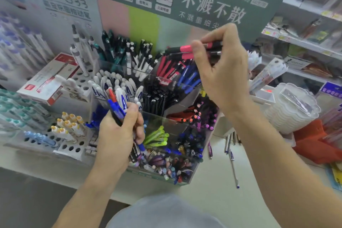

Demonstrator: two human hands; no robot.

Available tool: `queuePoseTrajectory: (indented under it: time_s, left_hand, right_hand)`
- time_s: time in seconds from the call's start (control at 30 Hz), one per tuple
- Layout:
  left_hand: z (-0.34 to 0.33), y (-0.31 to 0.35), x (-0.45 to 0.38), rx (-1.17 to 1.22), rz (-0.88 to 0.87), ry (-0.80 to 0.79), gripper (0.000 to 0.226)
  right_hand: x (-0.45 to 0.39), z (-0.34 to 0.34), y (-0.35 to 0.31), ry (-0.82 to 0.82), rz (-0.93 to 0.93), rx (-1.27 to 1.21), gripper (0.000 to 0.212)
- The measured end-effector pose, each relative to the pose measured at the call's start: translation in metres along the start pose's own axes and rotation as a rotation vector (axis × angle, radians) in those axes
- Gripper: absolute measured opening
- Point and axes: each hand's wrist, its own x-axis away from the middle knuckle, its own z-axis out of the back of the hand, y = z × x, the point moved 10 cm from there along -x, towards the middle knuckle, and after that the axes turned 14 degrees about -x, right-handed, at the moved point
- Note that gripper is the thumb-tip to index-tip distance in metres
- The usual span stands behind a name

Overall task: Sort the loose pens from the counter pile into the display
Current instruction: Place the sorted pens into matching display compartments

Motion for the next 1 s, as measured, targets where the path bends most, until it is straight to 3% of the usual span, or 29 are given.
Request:
queuePoseTrajectory:
  time_s: [0.1, 0.17, 0.23, 0.3, 0.4, 0.5, 0.7, 0.83, 1.0]
  left_hand:
    - [-0.006, -0.004, 0.003, 0.003, 0.024, -0.062, 0.028]
    - [-0.01, -0.009, 0.005, 0.016, 0.052, -0.084, 0.031]
    - [-0.013, -0.014, 0.007, 0.026, 0.086, -0.102, 0.032]
    - [-0.015, -0.019, 0.008, 0.042, 0.117, -0.122, 0.03]
    - [-0.017, -0.024, 0.009, 0.086, 0.157, -0.139, 0.023]
    - [-0.02, -0.024, 0.01, 0.11, 0.177, -0.15, 0.018]
    - [-0.032, -0.019, 0.013, 0.098, 0.179, -0.226, 0.017]
    - [-0.044, -0.018, 0.021, 0.278, 0.241, -0.335, 0.023]
    - [-0.063, -0.018, 0.036, 0.485, 0.317, -0.475, 0.033]
  right_hand:
    - [-0.018, -0.056, 0.023, -0.406, -0.085, 0.155, 0.017]
    - [-0.017, -0.081, 0.037, -0.543, -0.105, 0.245, 0.022]
    - [-0.015, -0.086, 0.042, -0.52, -0.094, 0.376, 0.034]
    - [-0.009, -0.077, 0.038, -0.395, -0.056, 0.502, 0.047]
    - [0.01, -0.06, 0.034, -0.221, -0.07, 0.489, 0.062]
    - [0.024, -0.066, 0.038, -0.272, -0.088, 0.423, 0.067]
    - [-0.003, -0.072, 0.044, -0.285, -0.124, 0.277, 0.058]
    - [0.006, -0.09, 0.032, -0.435, -0.012, 0.209, 0.057]
    - [0.011, -0.073, 0.017, -0.331, 0.095, 0.245, 0.037]
